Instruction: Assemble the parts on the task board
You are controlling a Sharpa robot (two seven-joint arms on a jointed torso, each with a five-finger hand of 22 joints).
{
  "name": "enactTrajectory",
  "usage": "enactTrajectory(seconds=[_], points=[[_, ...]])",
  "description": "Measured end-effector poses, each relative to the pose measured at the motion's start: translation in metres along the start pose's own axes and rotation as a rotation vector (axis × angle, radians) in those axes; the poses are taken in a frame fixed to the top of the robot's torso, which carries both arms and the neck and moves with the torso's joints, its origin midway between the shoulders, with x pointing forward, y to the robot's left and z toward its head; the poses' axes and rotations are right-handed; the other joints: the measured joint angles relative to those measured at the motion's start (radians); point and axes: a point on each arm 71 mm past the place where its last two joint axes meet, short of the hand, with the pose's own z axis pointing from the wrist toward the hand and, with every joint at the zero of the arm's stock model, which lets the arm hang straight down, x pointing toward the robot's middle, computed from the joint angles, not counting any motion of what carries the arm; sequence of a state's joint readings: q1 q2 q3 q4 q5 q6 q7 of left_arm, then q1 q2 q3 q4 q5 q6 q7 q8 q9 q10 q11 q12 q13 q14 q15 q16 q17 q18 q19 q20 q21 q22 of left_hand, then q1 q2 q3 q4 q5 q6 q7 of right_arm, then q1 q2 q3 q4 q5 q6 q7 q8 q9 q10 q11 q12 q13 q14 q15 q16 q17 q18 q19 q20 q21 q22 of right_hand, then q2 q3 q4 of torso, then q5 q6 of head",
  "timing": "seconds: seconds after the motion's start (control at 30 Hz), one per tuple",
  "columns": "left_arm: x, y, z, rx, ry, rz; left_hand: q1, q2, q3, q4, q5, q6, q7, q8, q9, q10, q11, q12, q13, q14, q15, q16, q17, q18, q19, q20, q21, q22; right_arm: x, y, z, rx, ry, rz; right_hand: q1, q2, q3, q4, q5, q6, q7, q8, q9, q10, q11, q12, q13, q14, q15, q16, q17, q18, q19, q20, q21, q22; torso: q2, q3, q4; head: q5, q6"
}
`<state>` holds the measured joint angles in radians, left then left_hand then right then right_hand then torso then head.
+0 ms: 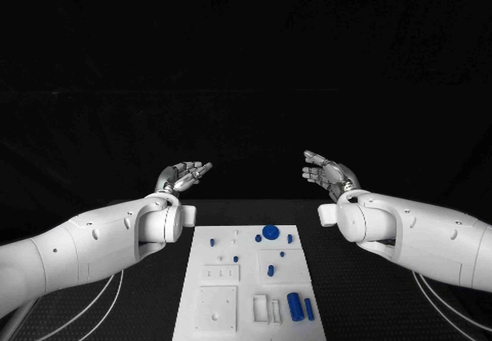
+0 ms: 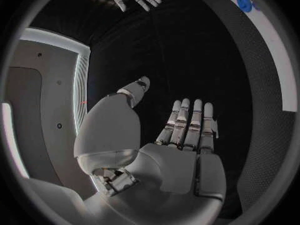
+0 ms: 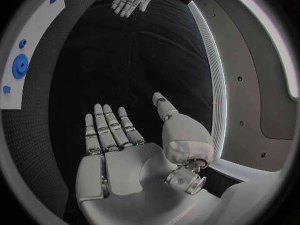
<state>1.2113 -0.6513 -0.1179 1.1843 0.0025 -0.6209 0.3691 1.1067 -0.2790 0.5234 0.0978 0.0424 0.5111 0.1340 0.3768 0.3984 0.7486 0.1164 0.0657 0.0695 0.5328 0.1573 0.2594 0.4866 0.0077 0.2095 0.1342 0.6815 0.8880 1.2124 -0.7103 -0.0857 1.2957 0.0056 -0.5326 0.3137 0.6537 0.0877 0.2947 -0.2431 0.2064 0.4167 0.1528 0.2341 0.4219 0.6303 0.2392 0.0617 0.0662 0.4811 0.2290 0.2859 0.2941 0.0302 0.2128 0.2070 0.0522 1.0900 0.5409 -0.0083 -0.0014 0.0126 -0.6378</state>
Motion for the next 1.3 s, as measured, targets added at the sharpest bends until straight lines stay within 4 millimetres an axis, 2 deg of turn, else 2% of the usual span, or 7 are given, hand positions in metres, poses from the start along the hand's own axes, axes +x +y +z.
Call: enactTrajectory(seconds=[0.33, 0.43, 0.6, 0.77, 0.87, 1.03, 1.3], points=[[-0.015, -0.009, 0.027, -0.06, 0.03, 0.026, 0.042, -0.012, 0.019, 0.005, 0.005, 0.025, 0.003, 0.018, 0.019, 0.031, 0.003, 0.004, 0.003, 0.022, 0.008, 0.012, 0.022, 0.0, 0.012, 0.005, 0.024, 0.036, -0.015, 0.015, 0.026, 0.123, 0.132, -0.012, 0.098, -0.02, 0.032, -0.032, -0.012, 0.048, 0.003, 0.036, 0.018, 0.056, 0.002, 0.011, 0.004, 0.032, 0.006, 0.026, 0.018, 0.0, 0.037, 0.007, 0.006, 0.087, 0.0, -0.0003, 0.0, 0.0, 0.0], [-0.015, -0.009, 0.028, -0.075, 0.045, 0.023, 0.065, 0.011, 0.022, 0.001, 0.011, 0.041, 0.011, 0.026, 0.023, 0.052, 0.002, 0.011, 0.006, 0.042, 0.016, 0.026, 0.028, 0.0, 0.034, -0.005, 0.034, 0.04, -0.016, 0.016, 0.028, 0.153, 0.168, -0.013, 0.149, -0.041, 0.051, -0.036, -0.027, 0.074, 0.006, 0.052, 0.02, 0.088, -0.002, 0.017, 0.005, 0.055, 0.006, 0.039, 0.024, 0.0, 0.064, 0.007, 0.012, 0.139, 0.0, -0.0003, 0.0, 0.0, 0.0], [-0.018, -0.004, 0.025, -0.1, 0.086, 0.023, 0.091, 0.06, -0.012, -0.046, 0.054, 0.116, 0.028, 0.052, 0.03, 0.159, 0.015, 0.055, 0.022, 0.144, 0.013, 0.09, 0.048, 0.002, 0.137, -0.042, 0.065, 0.04, -0.023, 0.008, 0.032, 0.13, 0.188, -0.185, 0.227, -0.094, 0.1, -0.039, -0.031, 0.135, 0.011, 0.079, 0.021, 0.158, -0.007, 0.035, 0.01, 0.109, 0.007, 0.064, 0.034, 0.028, 0.117, 0.006, 0.019, 0.19, 0.0, -0.0007, 0.0008, 0.009, -0.01], [-0.016, -0.003, 0.022, -0.104, 0.127, 0.025, 0.106, 0.106, -0.038, -0.139, 0.077, 0.2, 0.037, 0.058, 0.023, 0.274, 0.015, 0.09, 0.032, 0.3, -0.016, 0.166, 0.069, 0.046, 0.302, -0.087, 0.104, 0.032, -0.022, 0.008, 0.034, 0.075, 0.217, -0.371, 0.301, -0.142, 0.16, -0.041, 0.003, 0.22, 0.024, 0.108, 0.021, 0.249, -0.024, 0.052, 0.018, 0.187, -0.003, 0.094, 0.048, 0.054, 0.195, 0.004, 0.024, 0.202, 0.003, -0.0007, 0.006, 0.009, -0.01], [-0.017, -0.003, 0.019, -0.098, 0.154, 0.036, 0.13, 0.132, -0.036, -0.208, 0.117, 0.253, 0.044, 0.064, 0.021, 0.373, 0.004, 0.133, 0.049, 0.407, -0.053, 0.237, 0.101, 0.063, 0.392, -0.116, 0.15, 0.043, -0.018, 0.008, 0.035, 0.044, 0.237, -0.465, 0.337, -0.162, 0.193, -0.041, 0.003, 0.268, 0.03, 0.121, 0.018, 0.303, -0.038, 0.066, 0.024, 0.235, -0.016, 0.112, 0.059, 0.078, 0.242, 0.005, 0.027, 0.202, 0.005, -0.0012, 0.0094, 0.01, -0.01], [-0.016, -0.005, 0.01, -0.085, 0.208, 0.055, 0.109, 0.16, -0.025, -0.291, 0.135, 0.306, 0.03, 0.068, 0.018, 0.436, -0.017, 0.151, 0.065, 0.438, -0.077, 0.291, 0.126, 0.063, 0.429, -0.147, 0.174, 0.052, -0.013, 0.01, 0.039, -0.011, 0.264, -0.632, 0.381, -0.184, 0.243, -0.042, -0.001, 0.348, 0.036, 0.137, 0.014, 0.39, -0.065, 0.078, 0.035, 0.327, -0.05, 0.146, 0.085, 0.125, 0.334, 0.005, 0.045, 0.194, 0.014, -0.0019, 0.0165, 0.011, -0.01], [0.001, -0.014, -0.015, -0.055, 0.328, 0.038, 0.082, 0.165, -0.013, -0.321, 0.127, 0.311, 0.028, 0.061, 0.013, 0.44, -0.02, 0.146, 0.067, 0.443, -0.083, 0.318, 0.134, 0.061, 0.448, -0.159, 0.182, 0.056, -0.005, 0.007, 0.04, -0.08, 0.332, -0.887, 0.434, -0.193, 0.315, -0.044, -0.051, 0.439, 0.016, 0.15, 0.012, 0.497, -0.1, 0.084, 0.044, 0.534, -0.144, 0.226, 0.16, 0.194, 0.556, -0.008, 0.112, 0.178, 0.045, -0.0013, 0.0313, -0.007, 0.001]])
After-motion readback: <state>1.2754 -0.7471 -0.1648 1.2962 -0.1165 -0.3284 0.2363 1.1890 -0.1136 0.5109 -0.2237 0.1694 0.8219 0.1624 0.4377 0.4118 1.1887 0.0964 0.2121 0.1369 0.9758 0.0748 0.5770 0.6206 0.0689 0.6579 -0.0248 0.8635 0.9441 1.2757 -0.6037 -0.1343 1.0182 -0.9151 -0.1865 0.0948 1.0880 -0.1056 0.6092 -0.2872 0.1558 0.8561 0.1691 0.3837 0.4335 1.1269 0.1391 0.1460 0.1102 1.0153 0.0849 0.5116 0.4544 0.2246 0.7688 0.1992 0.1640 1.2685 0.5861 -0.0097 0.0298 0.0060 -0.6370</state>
